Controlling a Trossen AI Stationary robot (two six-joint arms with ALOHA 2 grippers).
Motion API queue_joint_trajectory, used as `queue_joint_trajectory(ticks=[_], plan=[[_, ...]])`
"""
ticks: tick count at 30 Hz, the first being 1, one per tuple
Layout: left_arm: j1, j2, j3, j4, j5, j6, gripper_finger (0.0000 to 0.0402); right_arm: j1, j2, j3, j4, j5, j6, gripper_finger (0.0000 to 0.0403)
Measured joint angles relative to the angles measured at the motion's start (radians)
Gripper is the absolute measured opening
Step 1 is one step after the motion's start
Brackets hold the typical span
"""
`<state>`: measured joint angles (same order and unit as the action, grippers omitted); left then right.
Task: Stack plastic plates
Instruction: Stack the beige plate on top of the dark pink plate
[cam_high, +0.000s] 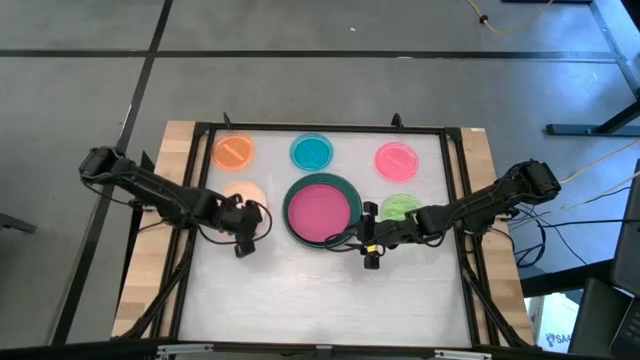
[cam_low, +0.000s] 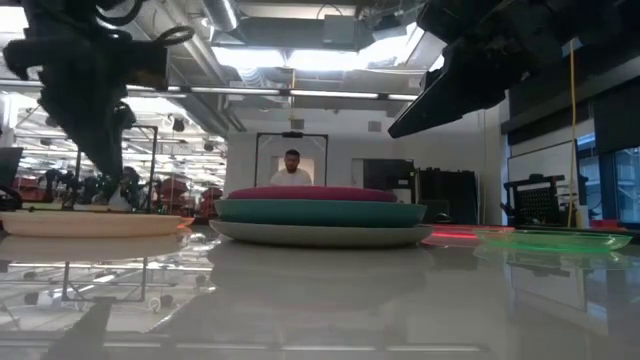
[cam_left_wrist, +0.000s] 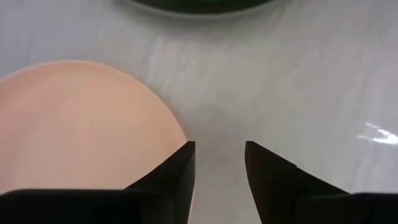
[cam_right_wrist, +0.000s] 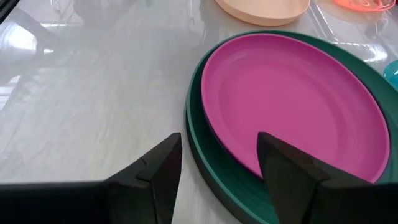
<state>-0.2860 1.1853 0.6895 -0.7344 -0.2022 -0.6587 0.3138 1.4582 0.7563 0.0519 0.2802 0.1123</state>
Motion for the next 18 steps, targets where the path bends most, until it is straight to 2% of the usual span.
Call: queue_joint_trajectory(ticks=[18], plan=[[0.030,0.234,0.000,-0.016,-0.018,-0.004,0.0127,0.000,0.000,0.000,-0.002,0.000,-0.001,0.0198]])
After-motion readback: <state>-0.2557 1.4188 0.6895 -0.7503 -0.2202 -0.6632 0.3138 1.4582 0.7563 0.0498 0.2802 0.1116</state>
